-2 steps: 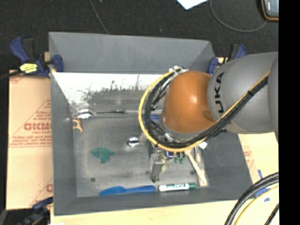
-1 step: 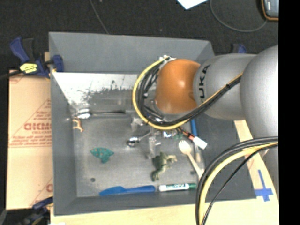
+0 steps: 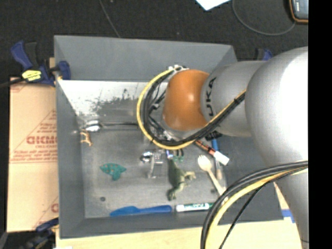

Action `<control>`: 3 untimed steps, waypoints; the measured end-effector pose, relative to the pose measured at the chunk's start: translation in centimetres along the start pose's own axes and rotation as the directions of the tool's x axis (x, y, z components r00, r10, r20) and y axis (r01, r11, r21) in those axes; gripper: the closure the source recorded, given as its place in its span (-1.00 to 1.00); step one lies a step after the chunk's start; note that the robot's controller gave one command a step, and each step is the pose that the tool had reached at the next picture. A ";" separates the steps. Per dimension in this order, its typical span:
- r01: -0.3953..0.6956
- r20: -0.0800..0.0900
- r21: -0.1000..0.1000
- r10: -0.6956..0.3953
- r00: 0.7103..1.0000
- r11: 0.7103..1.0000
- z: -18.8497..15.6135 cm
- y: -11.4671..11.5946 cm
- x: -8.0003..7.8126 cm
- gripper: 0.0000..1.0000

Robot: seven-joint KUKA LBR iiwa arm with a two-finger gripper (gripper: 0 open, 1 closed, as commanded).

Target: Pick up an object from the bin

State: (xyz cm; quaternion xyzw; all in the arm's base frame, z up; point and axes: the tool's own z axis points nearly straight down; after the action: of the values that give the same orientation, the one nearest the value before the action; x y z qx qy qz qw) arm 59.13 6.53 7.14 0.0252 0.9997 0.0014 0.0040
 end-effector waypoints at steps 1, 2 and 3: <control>0.332 0.004 0.001 -0.332 0.943 0.943 -0.2 -2.2 -1.4 -1.00; 0.012 0.004 -0.001 -0.012 1.000 1.000 -0.1 -0.1 -0.2 -1.00; 0.322 0.010 0.002 -0.322 0.947 0.947 -0.3 -2.2 -1.5 1.00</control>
Offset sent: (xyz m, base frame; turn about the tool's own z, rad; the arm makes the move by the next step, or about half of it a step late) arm 0.0003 -0.0007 -0.0001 -0.0116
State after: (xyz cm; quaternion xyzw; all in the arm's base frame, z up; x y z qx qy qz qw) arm 60.53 4.23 7.44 -0.1382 0.9904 0.0006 0.0094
